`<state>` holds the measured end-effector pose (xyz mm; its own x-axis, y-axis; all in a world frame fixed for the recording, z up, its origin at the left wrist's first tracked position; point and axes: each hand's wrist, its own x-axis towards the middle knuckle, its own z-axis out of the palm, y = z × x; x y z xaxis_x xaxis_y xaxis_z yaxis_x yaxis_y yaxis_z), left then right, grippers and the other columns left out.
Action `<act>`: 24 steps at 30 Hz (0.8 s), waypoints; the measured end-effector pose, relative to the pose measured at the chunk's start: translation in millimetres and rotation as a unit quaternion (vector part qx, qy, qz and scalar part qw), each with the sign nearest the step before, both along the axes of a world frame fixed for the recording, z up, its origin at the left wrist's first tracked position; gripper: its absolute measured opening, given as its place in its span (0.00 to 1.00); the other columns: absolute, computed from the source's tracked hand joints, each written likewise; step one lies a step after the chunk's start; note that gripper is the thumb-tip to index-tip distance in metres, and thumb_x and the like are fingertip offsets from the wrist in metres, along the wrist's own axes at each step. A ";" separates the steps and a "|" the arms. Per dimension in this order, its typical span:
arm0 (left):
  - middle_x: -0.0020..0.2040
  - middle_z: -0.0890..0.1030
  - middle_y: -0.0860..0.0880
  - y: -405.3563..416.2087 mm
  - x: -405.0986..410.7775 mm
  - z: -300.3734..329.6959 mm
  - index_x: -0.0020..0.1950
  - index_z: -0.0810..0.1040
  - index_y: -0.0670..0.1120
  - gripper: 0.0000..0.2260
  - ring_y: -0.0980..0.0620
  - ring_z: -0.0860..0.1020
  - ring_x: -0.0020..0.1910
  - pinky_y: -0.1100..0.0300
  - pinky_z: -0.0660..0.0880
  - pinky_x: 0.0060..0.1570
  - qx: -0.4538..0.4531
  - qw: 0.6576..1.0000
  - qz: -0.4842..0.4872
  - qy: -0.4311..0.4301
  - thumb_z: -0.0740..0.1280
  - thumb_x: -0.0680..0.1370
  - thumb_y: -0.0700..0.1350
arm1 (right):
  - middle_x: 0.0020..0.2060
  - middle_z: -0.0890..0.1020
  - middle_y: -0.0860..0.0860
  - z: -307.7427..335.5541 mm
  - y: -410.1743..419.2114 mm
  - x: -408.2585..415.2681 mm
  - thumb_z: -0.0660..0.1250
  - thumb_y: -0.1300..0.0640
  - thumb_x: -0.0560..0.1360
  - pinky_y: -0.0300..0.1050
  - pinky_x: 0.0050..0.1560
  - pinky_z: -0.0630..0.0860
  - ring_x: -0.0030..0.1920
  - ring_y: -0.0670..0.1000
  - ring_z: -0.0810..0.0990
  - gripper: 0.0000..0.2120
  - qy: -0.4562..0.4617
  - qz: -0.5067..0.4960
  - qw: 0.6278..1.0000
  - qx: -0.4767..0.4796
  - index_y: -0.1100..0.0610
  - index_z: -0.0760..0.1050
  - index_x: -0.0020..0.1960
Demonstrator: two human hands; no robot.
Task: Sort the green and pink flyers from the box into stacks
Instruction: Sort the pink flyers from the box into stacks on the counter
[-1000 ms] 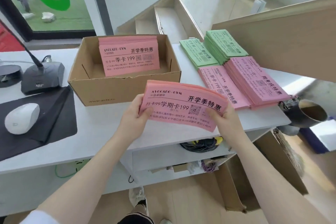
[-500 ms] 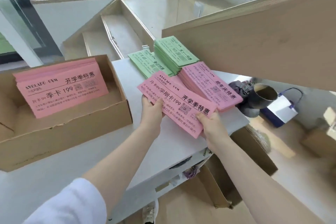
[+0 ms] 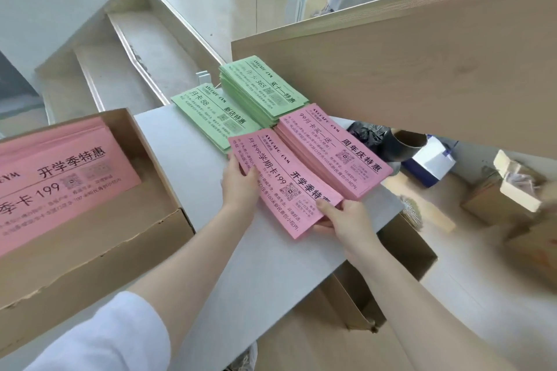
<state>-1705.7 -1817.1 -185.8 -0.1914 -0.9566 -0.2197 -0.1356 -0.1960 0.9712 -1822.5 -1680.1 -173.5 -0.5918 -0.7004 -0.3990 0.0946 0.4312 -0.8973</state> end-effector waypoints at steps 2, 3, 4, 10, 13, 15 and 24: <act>0.69 0.63 0.49 3.5 -0.6 -3.6 0.69 0.65 0.46 0.19 0.51 0.71 0.62 0.53 0.68 0.64 0.021 1.000 0.010 0.003 0.58 0.77 0.39 | 0.37 0.85 0.52 2.7 2.8 -0.9 0.65 0.54 0.76 0.42 0.34 0.81 0.30 0.50 0.83 0.12 0.039 -0.007 0.999 0.034 0.63 0.78 0.47; 0.72 0.59 0.50 7.6 -0.6 -6.8 0.70 0.60 0.44 0.21 0.51 0.69 0.65 0.53 0.65 0.66 0.046 0.999 0.010 0.020 0.59 0.77 0.41 | 0.33 0.84 0.54 3.9 4.4 -2.0 0.64 0.51 0.76 0.42 0.31 0.81 0.27 0.51 0.82 0.15 0.059 -0.011 0.997 0.057 0.64 0.78 0.45; 0.74 0.58 0.49 13.7 -0.2 -9.5 0.72 0.56 0.44 0.25 0.51 0.67 0.67 0.51 0.63 0.68 0.079 0.995 0.004 0.052 0.60 0.76 0.43 | 0.30 0.83 0.56 5.7 6.4 -3.1 0.63 0.48 0.76 0.41 0.29 0.80 0.25 0.52 0.81 0.19 0.068 -0.014 0.994 0.081 0.65 0.78 0.44; 0.74 0.60 0.56 33.9 -9.7 -16.5 0.75 0.48 0.58 0.30 0.52 0.65 0.71 0.46 0.61 0.70 0.177 0.963 -0.023 0.203 0.60 0.77 0.49 | 0.33 0.82 0.61 12.8 6.8 1.2 0.56 0.50 0.80 0.42 0.30 0.79 0.29 0.55 0.83 0.20 -0.008 0.051 0.988 0.145 0.67 0.75 0.49; 0.76 0.53 0.58 29.4 -14.0 -20.1 0.74 0.48 0.61 0.39 0.54 0.58 0.74 0.46 0.57 0.72 0.172 0.969 -0.033 0.171 0.62 0.66 0.60 | 0.32 0.82 0.60 15.4 1.8 3.5 0.54 0.51 0.81 0.42 0.29 0.79 0.29 0.54 0.82 0.19 0.006 0.064 0.987 0.150 0.65 0.75 0.51; 0.77 0.50 0.58 28.3 -15.8 -19.0 0.75 0.43 0.59 0.40 0.55 0.56 0.74 0.46 0.56 0.72 0.175 0.971 -0.028 0.162 0.60 0.67 0.59 | 0.32 0.82 0.60 16.2 1.3 4.3 0.54 0.52 0.81 0.42 0.30 0.80 0.29 0.54 0.82 0.18 0.004 0.070 0.985 0.156 0.66 0.75 0.50; 0.75 0.61 0.51 37.3 10.9 -5.9 0.76 0.51 0.47 0.28 0.53 0.61 0.72 0.52 0.54 0.73 0.140 0.972 -0.043 0.184 0.58 0.79 0.46 | 0.27 0.80 0.58 19.2 25.2 4.0 0.58 0.45 0.78 0.39 0.25 0.73 0.24 0.51 0.75 0.24 0.014 0.092 0.985 0.145 0.66 0.77 0.43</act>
<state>-1694.8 -1779.7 -191.8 -0.3828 -0.8466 -0.3697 0.1843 -0.4621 0.8674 -1818.5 -1654.9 -154.3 -0.4787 -0.6557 -0.5839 -0.0318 0.6775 -0.7348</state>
